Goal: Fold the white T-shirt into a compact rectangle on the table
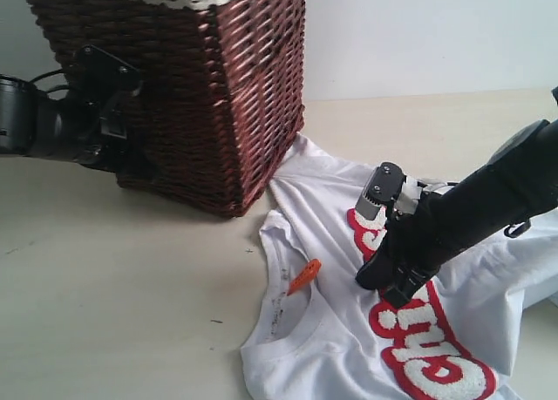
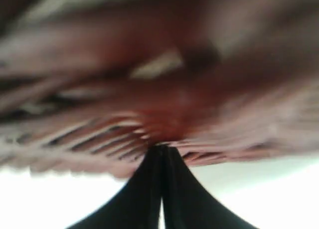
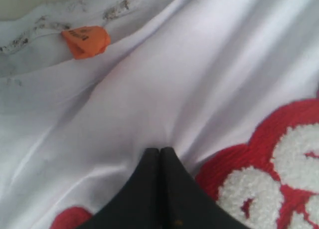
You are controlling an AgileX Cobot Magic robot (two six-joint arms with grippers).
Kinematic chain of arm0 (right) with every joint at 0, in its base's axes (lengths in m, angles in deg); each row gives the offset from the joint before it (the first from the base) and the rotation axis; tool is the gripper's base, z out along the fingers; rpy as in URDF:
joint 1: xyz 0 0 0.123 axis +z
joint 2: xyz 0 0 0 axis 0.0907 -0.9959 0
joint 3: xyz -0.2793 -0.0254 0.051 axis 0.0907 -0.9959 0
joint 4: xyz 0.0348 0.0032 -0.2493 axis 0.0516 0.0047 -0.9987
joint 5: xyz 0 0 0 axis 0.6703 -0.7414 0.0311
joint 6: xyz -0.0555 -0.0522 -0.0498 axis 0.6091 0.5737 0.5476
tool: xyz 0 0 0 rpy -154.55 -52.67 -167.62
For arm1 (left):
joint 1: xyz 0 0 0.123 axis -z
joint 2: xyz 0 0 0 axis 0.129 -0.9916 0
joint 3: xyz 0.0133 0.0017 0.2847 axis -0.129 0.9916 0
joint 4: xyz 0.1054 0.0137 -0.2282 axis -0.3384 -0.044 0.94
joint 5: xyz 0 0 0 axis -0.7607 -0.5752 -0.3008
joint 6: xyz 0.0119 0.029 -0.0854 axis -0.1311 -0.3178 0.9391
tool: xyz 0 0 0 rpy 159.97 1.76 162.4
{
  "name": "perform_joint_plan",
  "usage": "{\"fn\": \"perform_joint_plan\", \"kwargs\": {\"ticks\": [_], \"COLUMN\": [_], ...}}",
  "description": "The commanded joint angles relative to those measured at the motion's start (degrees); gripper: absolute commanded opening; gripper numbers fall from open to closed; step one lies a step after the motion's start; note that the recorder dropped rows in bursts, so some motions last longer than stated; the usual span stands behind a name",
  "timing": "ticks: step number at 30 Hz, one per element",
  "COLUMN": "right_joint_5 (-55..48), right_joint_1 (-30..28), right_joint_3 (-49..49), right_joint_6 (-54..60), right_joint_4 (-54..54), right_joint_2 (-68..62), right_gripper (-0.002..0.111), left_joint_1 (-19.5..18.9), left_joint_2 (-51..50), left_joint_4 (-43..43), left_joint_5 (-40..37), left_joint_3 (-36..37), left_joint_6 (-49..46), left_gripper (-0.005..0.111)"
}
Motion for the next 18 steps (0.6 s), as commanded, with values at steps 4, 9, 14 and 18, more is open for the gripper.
{"fn": "perform_joint_plan", "kwargs": {"ticks": [4, 9, 14, 18], "right_joint_5": [7.45, 9.43, 4.58, 2.47], "right_joint_1": [-0.33, -0.33, -0.33, -0.33], "right_joint_3": [-1.52, -1.52, -1.52, -1.52], "right_joint_6": [-5.65, -11.44, -7.14, -4.92], "right_joint_4": [-8.08, -13.69, -11.42, -9.14], "right_joint_2": [-1.98, -1.98, -0.16, 3.78], "right_gripper": [0.000, 0.000, 0.000, 0.000], "left_joint_1": [-5.52, -7.65, -7.47, -6.96], "left_joint_2": [4.28, 6.32, 9.11, 13.95], "left_joint_4": [1.60, 1.60, 1.60, 1.60], "left_joint_5": [6.41, 6.18, -3.71, -17.82], "left_joint_3": [-2.16, -2.16, -2.16, -2.01], "left_joint_6": [1.17, 1.94, 2.73, 4.57], "left_gripper": [0.000, 0.000, 0.000, 0.000]}}
